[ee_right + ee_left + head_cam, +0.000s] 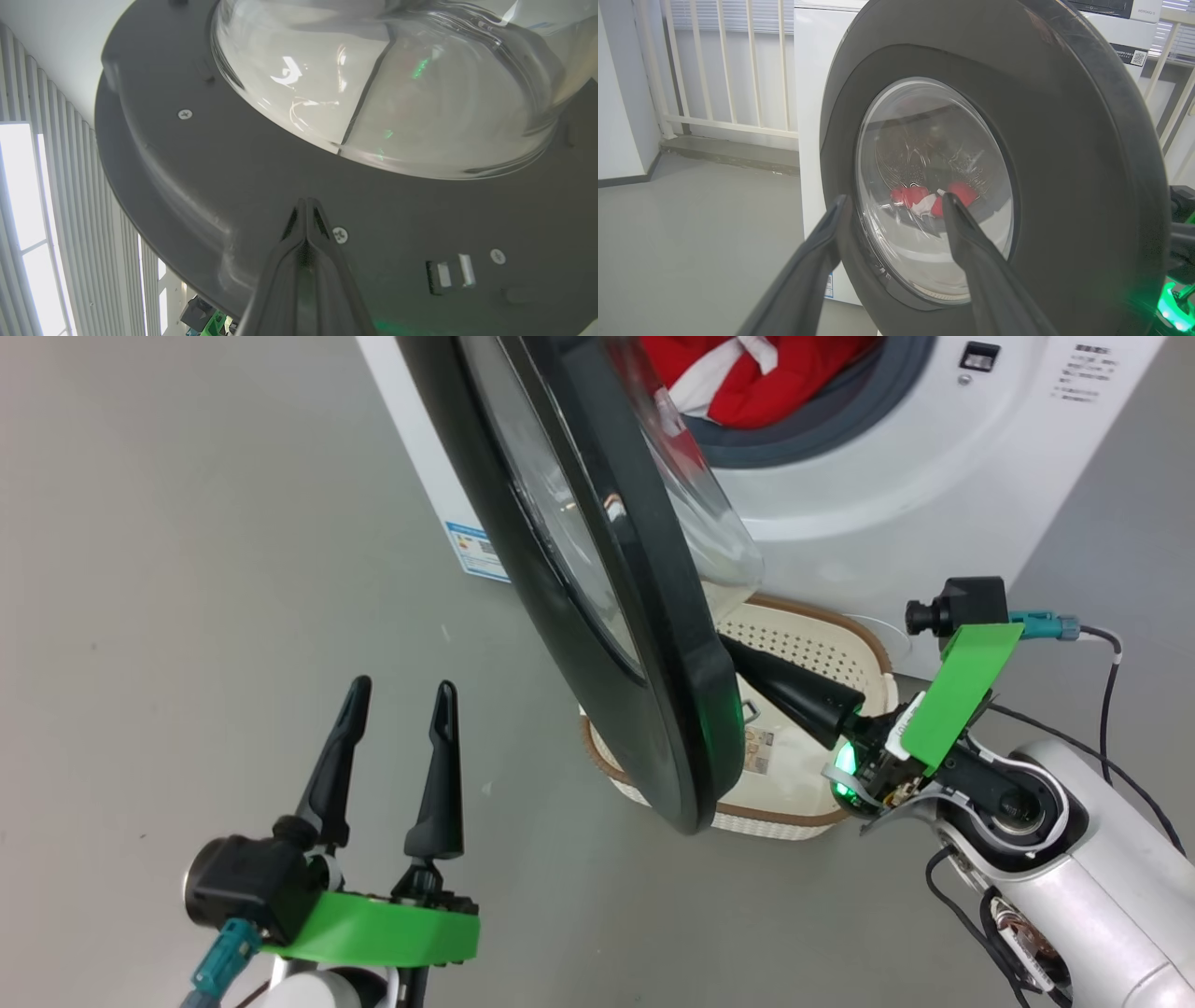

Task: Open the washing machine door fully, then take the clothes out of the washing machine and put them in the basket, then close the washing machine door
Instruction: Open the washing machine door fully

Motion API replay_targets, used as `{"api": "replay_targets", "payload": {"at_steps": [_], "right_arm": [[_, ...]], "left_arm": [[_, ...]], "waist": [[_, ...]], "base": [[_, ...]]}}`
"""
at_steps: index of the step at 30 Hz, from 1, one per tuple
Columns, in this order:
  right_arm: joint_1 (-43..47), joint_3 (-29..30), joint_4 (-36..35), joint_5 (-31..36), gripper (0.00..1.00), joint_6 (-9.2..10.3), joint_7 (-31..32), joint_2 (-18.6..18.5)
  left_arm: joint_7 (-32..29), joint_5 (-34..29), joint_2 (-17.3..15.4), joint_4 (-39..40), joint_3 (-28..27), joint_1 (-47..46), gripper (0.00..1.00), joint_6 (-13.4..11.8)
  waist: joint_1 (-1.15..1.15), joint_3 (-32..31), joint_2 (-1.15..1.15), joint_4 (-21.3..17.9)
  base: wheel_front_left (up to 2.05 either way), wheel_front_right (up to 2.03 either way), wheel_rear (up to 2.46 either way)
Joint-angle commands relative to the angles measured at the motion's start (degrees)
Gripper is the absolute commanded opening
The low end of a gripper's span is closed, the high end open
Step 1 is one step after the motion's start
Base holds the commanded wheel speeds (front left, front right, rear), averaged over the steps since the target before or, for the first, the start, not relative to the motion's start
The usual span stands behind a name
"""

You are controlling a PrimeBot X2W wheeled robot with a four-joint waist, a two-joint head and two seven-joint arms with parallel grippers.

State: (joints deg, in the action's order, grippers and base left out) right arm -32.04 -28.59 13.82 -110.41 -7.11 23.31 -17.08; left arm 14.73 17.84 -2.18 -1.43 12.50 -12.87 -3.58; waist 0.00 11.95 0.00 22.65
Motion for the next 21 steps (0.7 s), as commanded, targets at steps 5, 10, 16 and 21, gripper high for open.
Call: {"api": "replay_targets", "payload": {"at_steps": [5,10,16,21], "right_arm": [[0.0,-4.6,-3.5,-3.5,0.0,-0.37,-2.6,-1.8],[-1.2,-9.0,-5.5,-6.8,0.0,-0.37,-5.7,-4.5],[-3.0,-14.5,-7.9,-10.7,0.0,-0.37,-9.4,-7.4],[-4.9,-18.8,-9.9,-13.6,0.0,-0.37,-12.3,-9.8]], "left_arm": [[0.3,0.8,-0.7,1.1,-1.7,0.2,1.0,-0.5],[0.3,1.3,-0.7,0.9,-1.7,0.6,1.0,-0.6],[0.3,1.7,-0.7,0.9,-1.3,0.8,1.0,-1.0],[0.3,2.3,-0.7,0.7,-1.0,0.8,1.0,-1.2]], "waist": [[0.0,-0.7,0.0,2.7],[0.0,-0.7,0.0,4.1],[0.0,-0.7,0.0,5.4],[0.0,-0.8,0.0,6.4]], "base": [[0.0,0.0,0.0],[0.0,0.0,0.0],[0.0,0.0,0.0],[0.0,0.0,0.0]]}}
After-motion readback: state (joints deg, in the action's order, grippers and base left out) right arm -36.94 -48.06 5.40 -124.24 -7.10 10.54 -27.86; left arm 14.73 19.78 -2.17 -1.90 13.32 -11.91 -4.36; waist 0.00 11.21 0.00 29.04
